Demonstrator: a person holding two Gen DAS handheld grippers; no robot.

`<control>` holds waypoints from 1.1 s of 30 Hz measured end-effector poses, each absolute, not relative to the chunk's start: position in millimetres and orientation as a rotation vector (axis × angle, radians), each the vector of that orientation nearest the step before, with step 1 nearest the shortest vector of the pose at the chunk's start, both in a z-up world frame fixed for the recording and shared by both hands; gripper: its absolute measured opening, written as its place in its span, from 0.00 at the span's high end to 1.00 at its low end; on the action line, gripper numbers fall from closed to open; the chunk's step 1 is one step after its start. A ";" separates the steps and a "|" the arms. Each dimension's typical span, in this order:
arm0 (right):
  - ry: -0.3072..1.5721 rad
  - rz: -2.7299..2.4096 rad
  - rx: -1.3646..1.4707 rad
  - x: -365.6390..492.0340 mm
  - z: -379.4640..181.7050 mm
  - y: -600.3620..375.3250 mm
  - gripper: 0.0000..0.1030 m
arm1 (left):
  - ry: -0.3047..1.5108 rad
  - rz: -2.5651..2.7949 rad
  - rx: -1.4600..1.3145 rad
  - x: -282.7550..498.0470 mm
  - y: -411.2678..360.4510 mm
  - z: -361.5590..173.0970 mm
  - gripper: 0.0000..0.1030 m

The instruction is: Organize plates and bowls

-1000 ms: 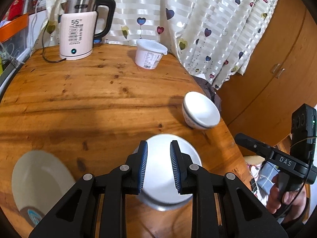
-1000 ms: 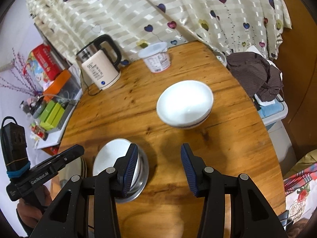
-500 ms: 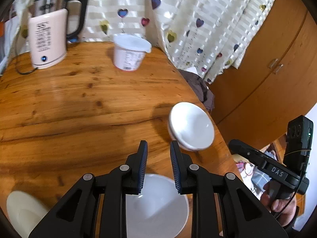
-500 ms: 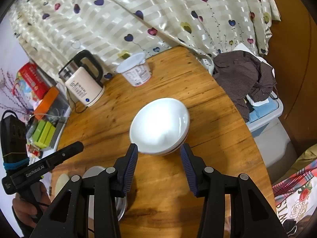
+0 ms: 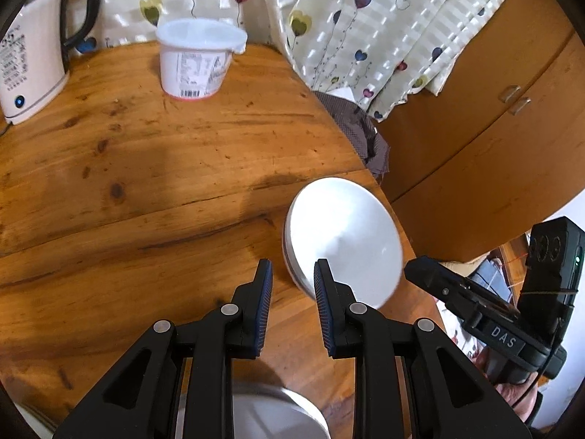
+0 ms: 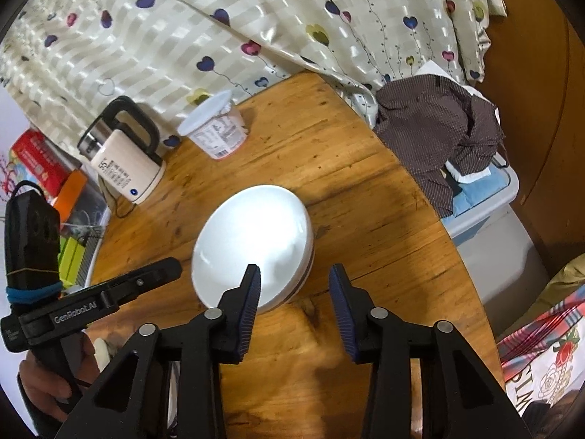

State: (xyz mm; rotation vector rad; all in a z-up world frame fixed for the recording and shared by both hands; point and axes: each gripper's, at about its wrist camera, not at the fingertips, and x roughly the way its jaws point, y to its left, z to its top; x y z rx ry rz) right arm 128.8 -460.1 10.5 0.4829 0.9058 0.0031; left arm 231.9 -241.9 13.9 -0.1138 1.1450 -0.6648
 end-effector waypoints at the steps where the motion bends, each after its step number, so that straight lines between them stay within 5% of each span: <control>1: 0.910 0.003 0.485 131.4 8.4 -460.9 0.65 | 1.152 -0.668 -0.116 234.2 -244.1 11.8 0.76; 14: 0.944 0.035 0.509 148.5 -6.5 -462.4 0.79 | 1.170 -0.693 -0.083 238.3 -260.9 -0.3 0.76; 33: 0.933 0.037 0.485 144.3 0.0 -460.4 0.81 | 1.135 -0.683 -0.055 233.1 -264.6 4.9 0.76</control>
